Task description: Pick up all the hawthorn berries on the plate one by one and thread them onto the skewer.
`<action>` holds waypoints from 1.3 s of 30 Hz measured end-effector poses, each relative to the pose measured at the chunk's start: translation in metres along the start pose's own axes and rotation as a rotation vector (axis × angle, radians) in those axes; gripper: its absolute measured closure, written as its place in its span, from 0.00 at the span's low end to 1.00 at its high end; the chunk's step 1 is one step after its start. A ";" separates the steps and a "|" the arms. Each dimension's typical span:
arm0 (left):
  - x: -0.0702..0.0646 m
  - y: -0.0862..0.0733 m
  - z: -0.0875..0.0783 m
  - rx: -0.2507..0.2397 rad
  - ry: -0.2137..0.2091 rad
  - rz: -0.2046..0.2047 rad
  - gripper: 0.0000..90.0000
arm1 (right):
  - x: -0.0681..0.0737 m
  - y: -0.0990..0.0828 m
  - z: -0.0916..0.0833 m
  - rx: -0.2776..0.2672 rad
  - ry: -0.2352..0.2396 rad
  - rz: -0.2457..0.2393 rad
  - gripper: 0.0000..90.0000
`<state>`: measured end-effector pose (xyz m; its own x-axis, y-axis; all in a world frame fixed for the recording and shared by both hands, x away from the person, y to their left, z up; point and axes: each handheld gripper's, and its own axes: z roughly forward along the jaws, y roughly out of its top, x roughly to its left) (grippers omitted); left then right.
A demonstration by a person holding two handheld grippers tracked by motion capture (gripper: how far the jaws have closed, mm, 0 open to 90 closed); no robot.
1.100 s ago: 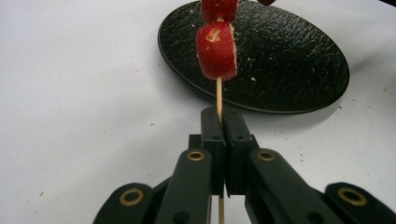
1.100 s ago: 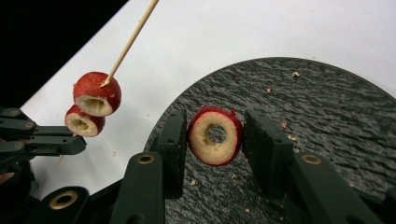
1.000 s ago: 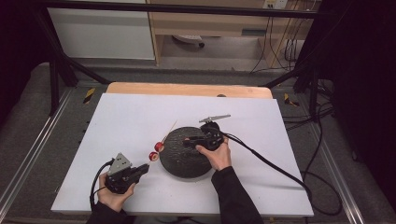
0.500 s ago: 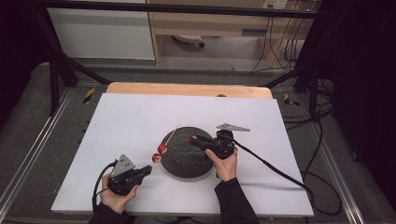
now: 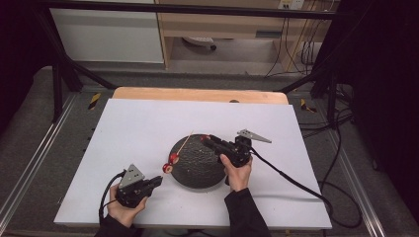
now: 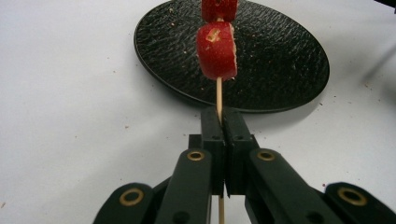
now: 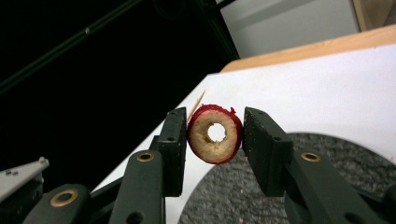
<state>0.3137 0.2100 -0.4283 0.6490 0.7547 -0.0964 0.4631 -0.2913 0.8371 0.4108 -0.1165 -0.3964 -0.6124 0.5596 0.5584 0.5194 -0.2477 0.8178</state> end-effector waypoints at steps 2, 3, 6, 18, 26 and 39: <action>0.000 0.000 0.000 0.000 -0.001 0.000 0.99 | 0.000 0.003 -0.001 -0.026 -0.001 0.005 0.68; 0.000 0.000 0.000 0.000 -0.001 0.000 0.99 | 0.000 0.004 -0.001 -0.037 0.002 0.009 0.68; -0.001 0.000 0.000 -0.002 -0.002 0.001 0.99 | -0.001 0.007 -0.001 -0.068 0.000 0.018 0.68; -0.003 0.001 0.000 -0.010 -0.010 -0.005 0.99 | -0.004 0.015 0.010 -0.140 0.010 0.080 0.68; -0.006 0.002 0.001 -0.019 -0.021 -0.024 0.99 | -0.004 0.015 0.021 -0.175 0.018 0.095 0.68; -0.007 0.002 0.001 -0.027 -0.026 -0.039 0.99 | -0.004 0.004 0.038 -0.189 0.014 0.092 0.68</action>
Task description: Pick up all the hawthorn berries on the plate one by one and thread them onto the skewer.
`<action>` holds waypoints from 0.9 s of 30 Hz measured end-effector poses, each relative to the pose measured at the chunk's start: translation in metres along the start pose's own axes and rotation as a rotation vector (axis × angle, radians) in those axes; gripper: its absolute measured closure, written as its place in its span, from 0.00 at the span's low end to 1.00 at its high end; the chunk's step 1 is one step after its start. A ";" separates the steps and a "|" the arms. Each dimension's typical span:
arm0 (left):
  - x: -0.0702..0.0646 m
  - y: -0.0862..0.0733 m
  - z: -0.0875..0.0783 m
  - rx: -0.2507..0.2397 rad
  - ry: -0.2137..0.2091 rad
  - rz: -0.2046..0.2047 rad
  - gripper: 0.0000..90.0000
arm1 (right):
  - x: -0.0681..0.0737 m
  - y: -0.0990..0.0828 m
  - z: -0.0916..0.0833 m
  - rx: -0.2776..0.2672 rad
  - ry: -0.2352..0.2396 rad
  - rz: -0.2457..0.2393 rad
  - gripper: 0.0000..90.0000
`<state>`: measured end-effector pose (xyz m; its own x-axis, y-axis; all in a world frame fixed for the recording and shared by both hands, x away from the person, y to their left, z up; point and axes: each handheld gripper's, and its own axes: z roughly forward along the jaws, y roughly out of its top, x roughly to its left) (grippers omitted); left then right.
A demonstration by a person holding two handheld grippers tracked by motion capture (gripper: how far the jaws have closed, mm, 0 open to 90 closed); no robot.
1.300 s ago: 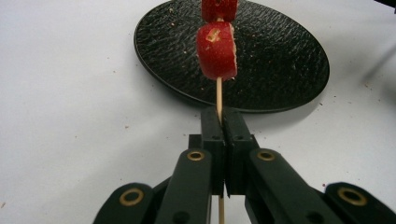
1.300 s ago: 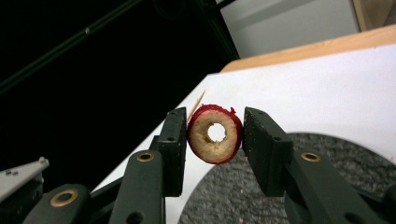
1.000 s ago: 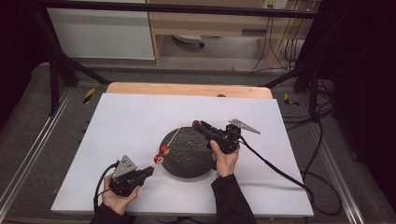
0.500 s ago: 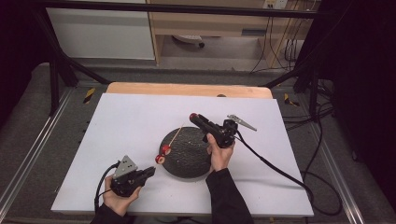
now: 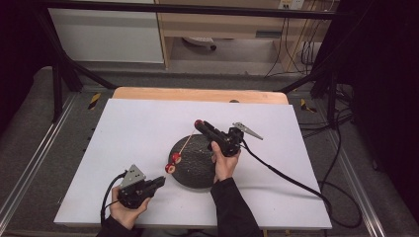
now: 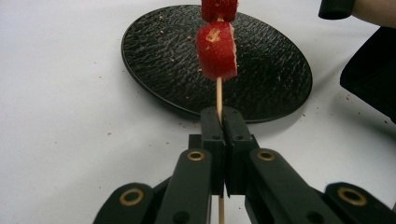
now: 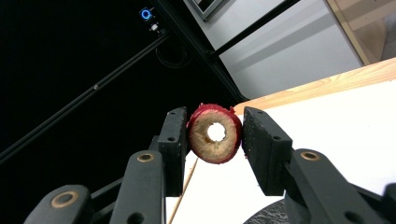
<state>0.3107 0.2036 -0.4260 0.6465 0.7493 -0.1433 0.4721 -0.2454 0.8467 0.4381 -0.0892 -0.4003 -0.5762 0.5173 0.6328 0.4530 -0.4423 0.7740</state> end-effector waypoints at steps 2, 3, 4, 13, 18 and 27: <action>0.000 0.000 0.000 0.001 -0.002 -0.001 0.99 | 0.000 0.000 0.000 -0.006 0.001 -0.001 0.68; 0.000 0.000 0.001 0.002 -0.003 -0.001 0.99 | 0.000 0.000 0.000 -0.008 0.002 -0.001 0.68; 0.000 0.000 0.001 0.002 -0.003 -0.002 0.99 | 0.000 0.000 0.000 -0.010 0.002 -0.002 0.68; -0.001 0.000 0.001 0.006 -0.005 0.000 0.99 | -0.001 -0.003 0.002 -0.007 0.001 -0.005 0.68; -0.001 0.000 0.003 0.011 -0.006 -0.012 0.99 | 0.000 -0.005 0.001 0.000 0.007 -0.010 0.68; -0.006 0.000 0.004 0.005 -0.015 -0.070 0.99 | -0.001 -0.011 0.002 0.020 0.009 -0.033 0.68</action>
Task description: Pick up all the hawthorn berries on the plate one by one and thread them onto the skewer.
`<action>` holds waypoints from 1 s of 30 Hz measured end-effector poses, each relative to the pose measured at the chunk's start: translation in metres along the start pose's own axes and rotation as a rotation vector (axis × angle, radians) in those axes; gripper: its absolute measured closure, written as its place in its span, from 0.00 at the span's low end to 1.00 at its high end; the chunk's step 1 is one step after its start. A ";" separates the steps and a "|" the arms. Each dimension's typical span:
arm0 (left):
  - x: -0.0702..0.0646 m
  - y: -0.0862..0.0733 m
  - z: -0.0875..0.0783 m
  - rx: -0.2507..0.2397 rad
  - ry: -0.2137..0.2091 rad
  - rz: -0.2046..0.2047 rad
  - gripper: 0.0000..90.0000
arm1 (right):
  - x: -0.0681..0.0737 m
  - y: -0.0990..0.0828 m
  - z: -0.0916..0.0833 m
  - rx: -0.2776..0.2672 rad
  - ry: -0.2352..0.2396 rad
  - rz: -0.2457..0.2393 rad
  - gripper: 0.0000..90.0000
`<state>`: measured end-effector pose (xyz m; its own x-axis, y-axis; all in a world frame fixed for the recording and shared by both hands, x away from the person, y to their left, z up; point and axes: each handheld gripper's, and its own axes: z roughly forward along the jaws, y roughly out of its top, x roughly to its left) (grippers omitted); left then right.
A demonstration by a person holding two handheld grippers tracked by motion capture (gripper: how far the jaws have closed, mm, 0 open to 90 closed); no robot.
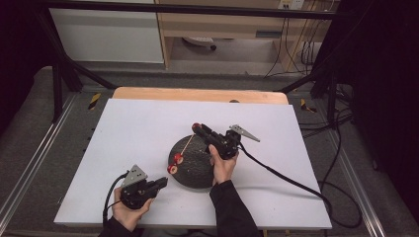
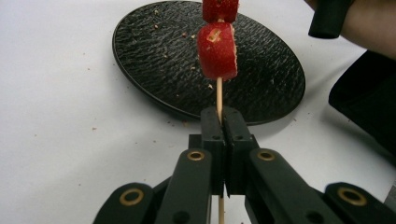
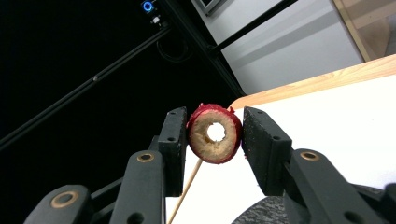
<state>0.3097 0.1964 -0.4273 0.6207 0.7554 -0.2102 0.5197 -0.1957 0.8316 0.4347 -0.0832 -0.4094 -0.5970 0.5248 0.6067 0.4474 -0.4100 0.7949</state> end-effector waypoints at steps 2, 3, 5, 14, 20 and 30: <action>-0.001 0.000 0.001 -0.002 -0.001 -0.011 0.99 | 0.000 -0.002 0.000 0.003 0.002 -0.007 0.68; -0.002 0.000 0.001 -0.003 -0.002 -0.016 0.99 | 0.001 -0.003 0.000 0.004 0.004 -0.010 0.68; -0.004 0.000 0.001 -0.006 0.003 -0.023 0.99 | 0.002 -0.005 0.000 0.009 0.009 -0.006 0.68; -0.011 0.000 0.003 -0.027 0.008 -0.040 0.99 | 0.006 -0.012 -0.003 0.033 0.024 -0.007 0.70; -0.011 0.000 0.005 -0.025 0.017 -0.042 0.99 | 0.008 -0.021 -0.004 0.061 0.039 -0.007 0.70; -0.009 0.001 0.010 -0.026 0.028 -0.037 0.99 | 0.013 -0.037 -0.007 0.133 0.059 0.018 0.70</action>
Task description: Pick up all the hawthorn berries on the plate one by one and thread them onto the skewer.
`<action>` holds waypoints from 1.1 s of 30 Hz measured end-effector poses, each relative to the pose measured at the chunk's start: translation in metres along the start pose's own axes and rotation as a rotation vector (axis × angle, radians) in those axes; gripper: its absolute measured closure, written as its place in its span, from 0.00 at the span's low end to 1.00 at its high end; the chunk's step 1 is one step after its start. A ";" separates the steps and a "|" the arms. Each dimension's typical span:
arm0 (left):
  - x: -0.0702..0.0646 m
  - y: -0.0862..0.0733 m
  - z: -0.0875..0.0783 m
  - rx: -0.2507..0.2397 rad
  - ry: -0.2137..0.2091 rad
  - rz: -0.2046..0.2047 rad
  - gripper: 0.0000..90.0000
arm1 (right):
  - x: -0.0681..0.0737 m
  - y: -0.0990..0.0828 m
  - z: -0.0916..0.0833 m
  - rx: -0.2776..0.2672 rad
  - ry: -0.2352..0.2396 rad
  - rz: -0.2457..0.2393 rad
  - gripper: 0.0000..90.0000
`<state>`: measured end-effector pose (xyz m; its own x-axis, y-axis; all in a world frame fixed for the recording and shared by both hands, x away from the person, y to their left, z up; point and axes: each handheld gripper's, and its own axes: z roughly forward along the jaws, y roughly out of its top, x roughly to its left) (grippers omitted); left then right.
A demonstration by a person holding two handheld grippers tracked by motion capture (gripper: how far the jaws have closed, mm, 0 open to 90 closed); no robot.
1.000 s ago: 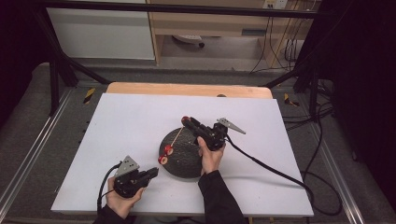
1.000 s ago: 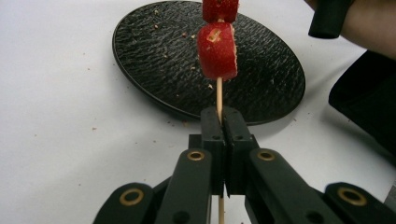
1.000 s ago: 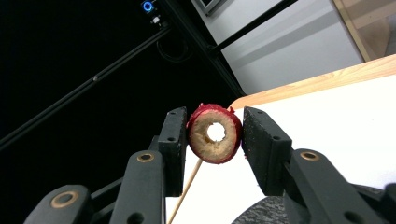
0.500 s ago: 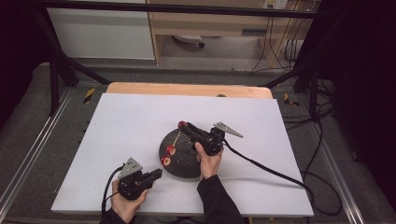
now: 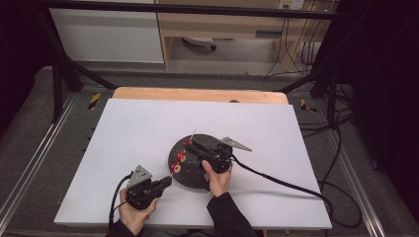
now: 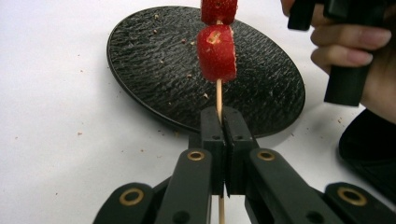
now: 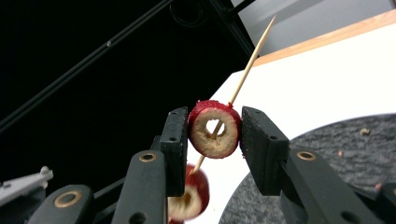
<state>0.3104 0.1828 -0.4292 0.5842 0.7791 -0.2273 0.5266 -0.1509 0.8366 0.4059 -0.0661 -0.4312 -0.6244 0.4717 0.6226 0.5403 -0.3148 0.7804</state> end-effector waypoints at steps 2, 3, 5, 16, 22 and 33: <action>0.000 0.000 0.001 0.002 0.001 0.001 0.99 | 0.000 -0.003 0.000 0.010 0.003 -0.002 0.70; 0.000 0.000 0.001 0.004 0.001 0.001 0.99 | 0.000 -0.004 0.000 0.012 0.000 -0.005 0.70; 0.001 0.000 0.002 0.007 0.001 0.000 0.99 | 0.001 -0.005 0.000 0.018 -0.001 -0.008 0.70; 0.005 -0.001 -0.002 0.001 -0.004 0.014 0.99 | 0.006 0.008 -0.010 0.069 -0.046 -0.090 0.55; 0.010 -0.001 -0.004 0.004 -0.005 0.015 0.99 | 0.007 0.020 -0.022 0.175 -0.100 -0.179 0.35; 0.014 0.000 -0.006 0.014 -0.020 0.043 0.99 | -0.008 0.027 -0.049 0.357 -0.200 -0.319 0.07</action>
<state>0.3146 0.1971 -0.4297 0.6186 0.7596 -0.2010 0.5091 -0.1926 0.8389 0.3977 -0.1190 -0.4123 -0.6885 0.6575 0.3059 0.5210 0.1551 0.8393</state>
